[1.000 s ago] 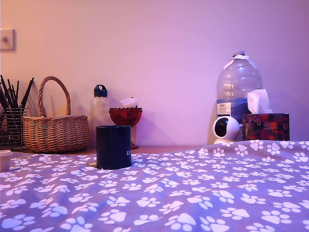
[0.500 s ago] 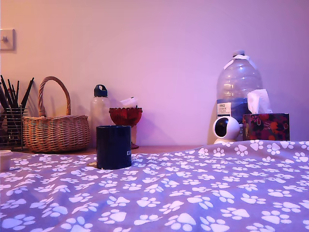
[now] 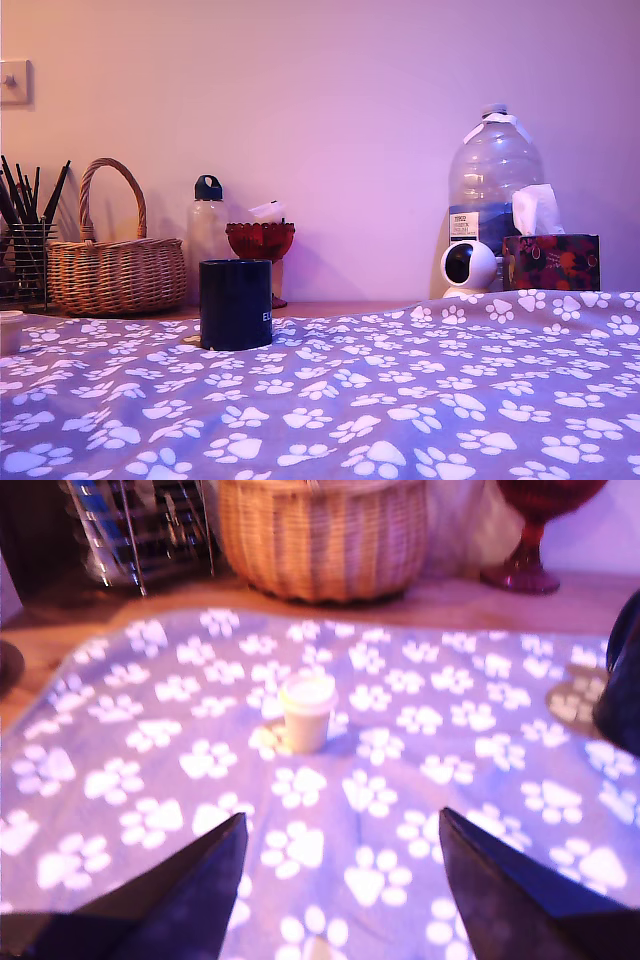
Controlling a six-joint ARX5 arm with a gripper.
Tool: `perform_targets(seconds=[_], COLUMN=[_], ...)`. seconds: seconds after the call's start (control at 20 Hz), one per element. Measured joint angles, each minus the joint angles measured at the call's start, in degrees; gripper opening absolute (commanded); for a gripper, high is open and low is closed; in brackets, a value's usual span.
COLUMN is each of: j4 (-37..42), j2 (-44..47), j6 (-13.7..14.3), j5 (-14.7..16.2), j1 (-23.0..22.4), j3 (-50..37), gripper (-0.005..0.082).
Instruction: Pick the coffee capsule and then drop it inside the coffee cup in front of you
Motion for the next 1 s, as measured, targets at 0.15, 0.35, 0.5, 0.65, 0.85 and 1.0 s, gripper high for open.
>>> perform_targets(seconds=[0.15,0.35,0.5,0.65,0.85,1.0], j4=[1.01,2.29,3.96,4.04,4.37,4.79], j2=[4.0,9.16,12.15,15.8,20.5,22.99], j6=[0.15,0.15,0.15,0.15,1.27,1.68], j5=[0.02,0.74,1.14,1.62,1.64,1.62], j1=[0.0,0.0,0.0,0.0,0.0,0.02], j3=[1.49,5.64,7.74,10.36,12.85,14.91], gripper=[0.0553,0.0554,0.0559,0.0559,0.0559,0.0559])
